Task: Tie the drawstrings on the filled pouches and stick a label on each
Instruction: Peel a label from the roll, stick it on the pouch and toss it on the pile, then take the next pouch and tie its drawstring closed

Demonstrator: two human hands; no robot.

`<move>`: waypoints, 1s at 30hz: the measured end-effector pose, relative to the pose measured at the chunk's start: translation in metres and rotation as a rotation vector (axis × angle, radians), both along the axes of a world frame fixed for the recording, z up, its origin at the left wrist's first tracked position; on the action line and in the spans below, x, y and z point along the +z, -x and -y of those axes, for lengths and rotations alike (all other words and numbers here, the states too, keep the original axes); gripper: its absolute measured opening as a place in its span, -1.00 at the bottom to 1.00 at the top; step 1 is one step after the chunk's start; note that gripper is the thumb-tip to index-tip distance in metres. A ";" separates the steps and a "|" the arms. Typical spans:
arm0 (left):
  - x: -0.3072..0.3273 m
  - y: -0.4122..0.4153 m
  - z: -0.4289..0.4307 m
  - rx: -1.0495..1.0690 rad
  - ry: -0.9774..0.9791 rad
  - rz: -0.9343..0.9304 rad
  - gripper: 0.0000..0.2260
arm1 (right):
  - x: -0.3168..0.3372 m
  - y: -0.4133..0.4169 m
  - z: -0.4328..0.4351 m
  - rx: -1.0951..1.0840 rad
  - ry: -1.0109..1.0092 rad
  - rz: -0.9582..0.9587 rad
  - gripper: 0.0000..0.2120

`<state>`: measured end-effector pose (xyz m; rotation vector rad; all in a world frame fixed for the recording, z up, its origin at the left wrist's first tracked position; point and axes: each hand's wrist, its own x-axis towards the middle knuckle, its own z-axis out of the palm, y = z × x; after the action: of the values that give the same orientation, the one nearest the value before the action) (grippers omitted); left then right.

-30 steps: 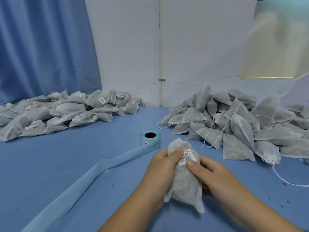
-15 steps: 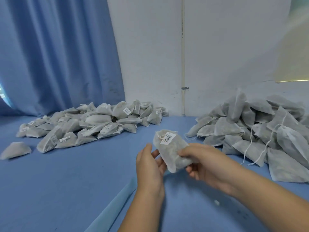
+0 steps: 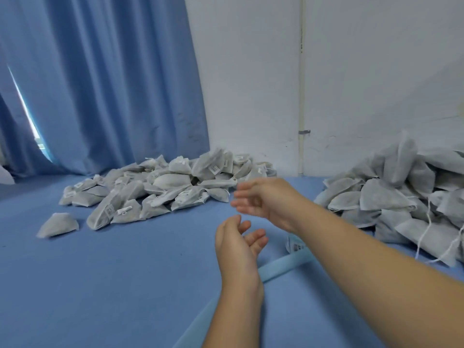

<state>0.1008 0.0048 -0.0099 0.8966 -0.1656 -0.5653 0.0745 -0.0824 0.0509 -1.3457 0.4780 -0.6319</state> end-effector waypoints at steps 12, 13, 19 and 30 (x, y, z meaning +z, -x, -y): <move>-0.012 0.059 0.009 -0.315 -0.201 0.462 -0.89 | -0.047 0.131 0.009 -0.180 0.152 -0.156 -0.75; -0.016 0.066 0.010 -0.354 -0.234 0.523 -0.87 | -0.050 0.142 0.011 -0.221 0.175 -0.204 -0.74; -0.042 0.089 0.010 -0.458 -0.453 1.060 -0.75 | -0.074 0.229 0.057 -0.825 0.675 -0.757 -0.86; -0.045 0.090 0.010 -0.493 -0.497 1.181 -0.80 | -0.100 0.294 0.090 -0.988 0.660 -1.295 -0.59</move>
<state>0.0111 -0.0050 -0.0545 1.6141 -1.3891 -0.4654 -0.2198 -0.1725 -0.0493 -2.0341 2.2181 -0.6380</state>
